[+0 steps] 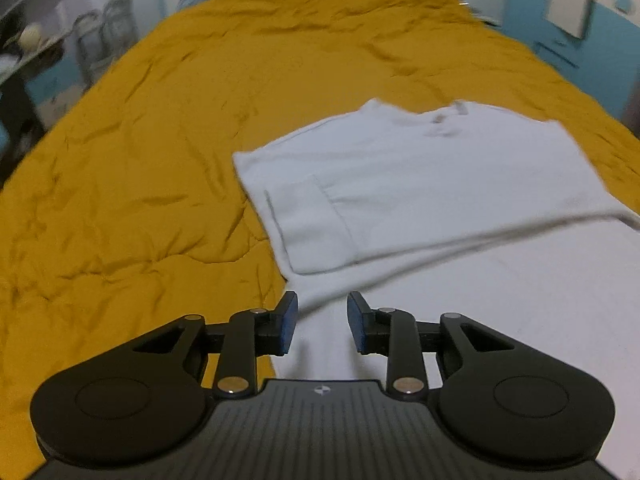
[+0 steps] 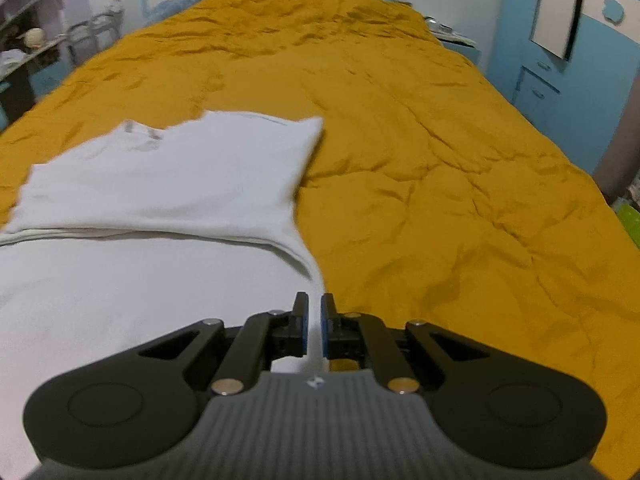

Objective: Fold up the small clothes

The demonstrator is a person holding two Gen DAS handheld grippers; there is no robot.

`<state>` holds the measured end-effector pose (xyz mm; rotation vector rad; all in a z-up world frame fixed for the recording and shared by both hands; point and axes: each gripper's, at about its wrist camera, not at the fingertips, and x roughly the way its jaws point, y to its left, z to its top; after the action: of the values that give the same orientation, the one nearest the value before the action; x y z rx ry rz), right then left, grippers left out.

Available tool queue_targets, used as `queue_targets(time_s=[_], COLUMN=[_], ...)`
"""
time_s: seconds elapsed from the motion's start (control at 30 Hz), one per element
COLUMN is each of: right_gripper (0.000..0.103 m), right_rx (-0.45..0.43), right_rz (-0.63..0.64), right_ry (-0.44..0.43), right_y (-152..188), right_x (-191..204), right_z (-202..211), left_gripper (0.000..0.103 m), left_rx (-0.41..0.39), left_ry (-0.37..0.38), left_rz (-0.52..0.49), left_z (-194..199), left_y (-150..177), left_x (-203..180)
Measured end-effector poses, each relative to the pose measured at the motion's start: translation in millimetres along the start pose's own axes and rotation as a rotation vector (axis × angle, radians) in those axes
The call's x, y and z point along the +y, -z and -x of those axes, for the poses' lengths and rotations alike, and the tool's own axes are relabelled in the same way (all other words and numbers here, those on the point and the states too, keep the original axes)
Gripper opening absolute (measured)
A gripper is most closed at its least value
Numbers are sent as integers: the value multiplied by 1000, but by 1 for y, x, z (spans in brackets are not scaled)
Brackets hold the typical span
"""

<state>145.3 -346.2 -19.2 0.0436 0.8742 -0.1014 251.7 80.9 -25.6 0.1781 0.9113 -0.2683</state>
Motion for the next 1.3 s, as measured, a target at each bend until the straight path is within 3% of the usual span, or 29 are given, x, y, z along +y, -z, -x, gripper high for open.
queue_targets(time_s=[0.1, 0.17, 0.23, 0.27, 0.4, 0.5, 0.67, 0.83, 0.87, 0.9, 0.93, 0.97, 1.0, 1.13, 1.23, 1.3], right_gripper=[0, 5, 15, 15, 32, 34, 35, 37, 35, 22, 7, 7, 2, 1, 0, 0], right_rx=[-29, -41, -38, -35, 17, 88, 213, 277, 286, 296, 304, 310, 311, 308, 306, 321], right_rz=[38, 57, 65, 71, 109, 104, 41, -42, -64, -91, -111, -120, -115, -25, -3, 4], right_ry=[-32, -56, -81, -94, -113, -115, -129, -161, -169, -184, -200, -207, -203, -191, -191, -178], right_y=[2, 6, 14, 18, 47, 74, 120, 154, 159, 164, 167, 169, 169, 156, 144, 144], right_x=[1, 3, 4, 5, 13, 12, -1, -12, -14, -16, -17, -18, -17, -16, -25, -29], right_z=[30, 49, 65, 71, 90, 96, 103, 104, 104, 102, 101, 102, 103, 126, 143, 140], left_gripper=[41, 43, 45, 46, 56, 63, 63, 64, 64, 64, 62, 57, 44, 16, 7, 6], left_rx=[-38, -48, -57, -54, -30, -4, 96, 191, 205, 217, 228, 239, 242, 219, 239, 261], left_ry=[59, 93, 129, 143, 126, 116, 112, 171, 185, 196, 204, 221, 242, 227, 217, 196], left_rz=[-51, -73, -100, -108, -90, -61, 0, 75, 87, 100, 116, 137, 160, 163, 149, 126], left_z=[35, 53, 68, 74, 85, 91, 89, 86, 85, 83, 80, 77, 75, 83, 88, 83], left_y=[11, 20, 32, 38, 67, 91, 129, 159, 163, 167, 171, 174, 177, 177, 178, 179], left_x=[-7, -11, -14, -16, -18, -17, -16, -12, -10, -10, -10, -9, -8, -8, -8, -10])
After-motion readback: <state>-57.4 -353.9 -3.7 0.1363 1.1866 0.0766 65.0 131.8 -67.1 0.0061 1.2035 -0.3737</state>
